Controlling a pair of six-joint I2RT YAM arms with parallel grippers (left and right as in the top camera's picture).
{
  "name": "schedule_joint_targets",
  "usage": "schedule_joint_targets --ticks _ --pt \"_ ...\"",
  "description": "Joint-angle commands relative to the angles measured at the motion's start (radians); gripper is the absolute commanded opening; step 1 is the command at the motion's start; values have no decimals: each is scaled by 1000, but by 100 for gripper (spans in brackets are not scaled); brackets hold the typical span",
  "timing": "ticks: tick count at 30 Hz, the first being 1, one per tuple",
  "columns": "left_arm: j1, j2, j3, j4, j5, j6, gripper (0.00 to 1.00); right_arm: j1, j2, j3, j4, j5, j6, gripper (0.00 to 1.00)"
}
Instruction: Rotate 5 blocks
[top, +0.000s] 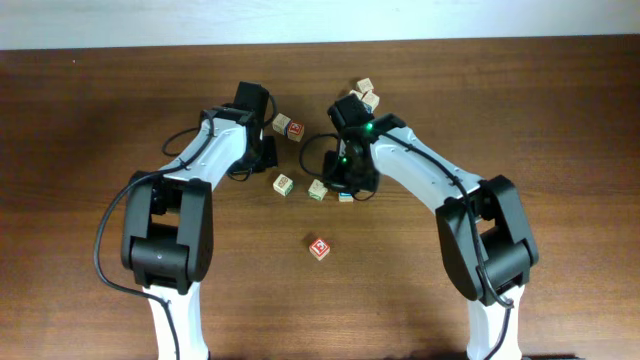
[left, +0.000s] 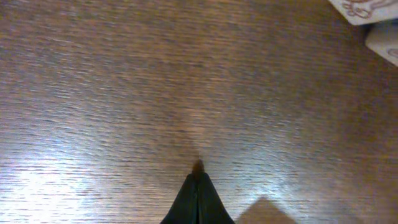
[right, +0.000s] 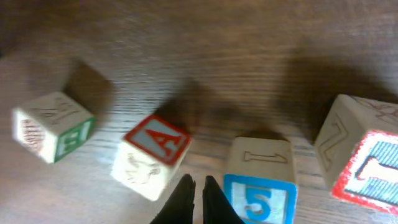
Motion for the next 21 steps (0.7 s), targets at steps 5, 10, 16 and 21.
schedule_joint_targets --ticks 5,10,16,21 --pt "-5 9 -7 -5 198 82 0 22 37 -23 35 23 80 9" --pt "-5 9 -7 -39 291 109 0 23 71 -23 80 -49 85 8" --pt "-6 9 -7 -87 338 108 0 23 74 -23 106 -72 70 8" --pt "-6 9 -7 -87 430 83 0 24 74 -23 114 -88 50 8"
